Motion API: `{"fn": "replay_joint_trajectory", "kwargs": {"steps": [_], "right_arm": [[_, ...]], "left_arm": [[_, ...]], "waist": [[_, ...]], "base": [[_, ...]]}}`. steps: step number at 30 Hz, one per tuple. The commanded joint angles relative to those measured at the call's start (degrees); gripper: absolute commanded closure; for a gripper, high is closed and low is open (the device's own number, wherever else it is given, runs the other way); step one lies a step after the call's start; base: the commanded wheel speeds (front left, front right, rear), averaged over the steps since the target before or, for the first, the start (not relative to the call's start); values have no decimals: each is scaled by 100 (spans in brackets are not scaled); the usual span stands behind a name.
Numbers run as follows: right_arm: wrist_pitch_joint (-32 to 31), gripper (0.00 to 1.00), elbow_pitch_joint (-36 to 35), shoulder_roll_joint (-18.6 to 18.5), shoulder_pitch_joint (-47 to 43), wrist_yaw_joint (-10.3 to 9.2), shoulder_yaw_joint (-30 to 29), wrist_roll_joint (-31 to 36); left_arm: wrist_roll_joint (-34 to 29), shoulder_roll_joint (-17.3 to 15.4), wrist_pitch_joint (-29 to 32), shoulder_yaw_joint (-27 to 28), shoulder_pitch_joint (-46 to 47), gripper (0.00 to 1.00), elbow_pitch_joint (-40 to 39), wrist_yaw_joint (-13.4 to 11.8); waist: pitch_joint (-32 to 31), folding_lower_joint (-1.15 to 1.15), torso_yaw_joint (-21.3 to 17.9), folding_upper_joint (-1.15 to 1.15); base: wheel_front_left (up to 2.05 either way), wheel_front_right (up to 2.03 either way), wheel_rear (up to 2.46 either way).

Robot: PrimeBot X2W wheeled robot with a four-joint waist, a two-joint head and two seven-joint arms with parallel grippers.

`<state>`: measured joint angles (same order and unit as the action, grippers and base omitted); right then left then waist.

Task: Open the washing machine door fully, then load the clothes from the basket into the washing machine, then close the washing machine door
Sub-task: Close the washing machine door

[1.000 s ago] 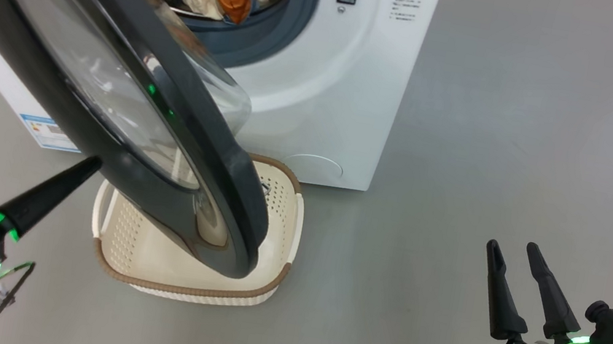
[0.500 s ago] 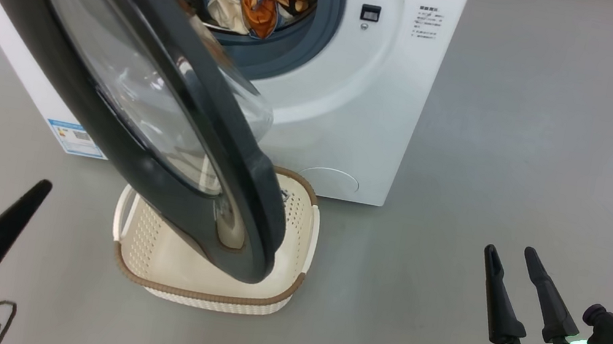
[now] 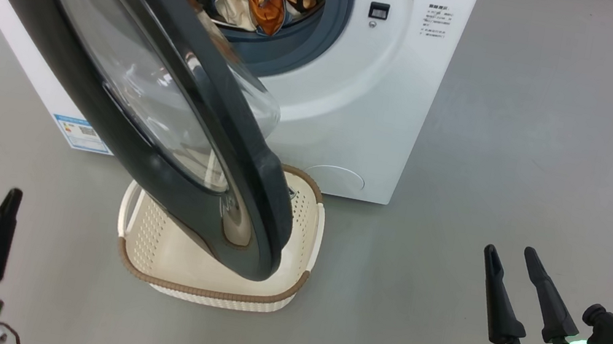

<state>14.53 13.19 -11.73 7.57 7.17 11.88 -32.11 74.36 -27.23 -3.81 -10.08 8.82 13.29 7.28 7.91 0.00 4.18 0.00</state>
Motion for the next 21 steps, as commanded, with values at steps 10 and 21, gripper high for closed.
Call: {"fn": "replay_joint_trajectory", "kwargs": {"steps": [10, 21], "right_arm": [[47, 0, -119, -41, 14, 32, 66, 46], [47, 0, -111, -43, 38, 32, 65, 61]], "left_arm": [[-771, -311, -1109, -555, 76, 0, 322, 21], [-2964, 560, -1118, 498, -202, 0, 309, 21]], "waist": [[41, 0, 70, 0], [39, 0, 137, 0]], "base": [[0, 0, 0], [0, 0, 0]]}}
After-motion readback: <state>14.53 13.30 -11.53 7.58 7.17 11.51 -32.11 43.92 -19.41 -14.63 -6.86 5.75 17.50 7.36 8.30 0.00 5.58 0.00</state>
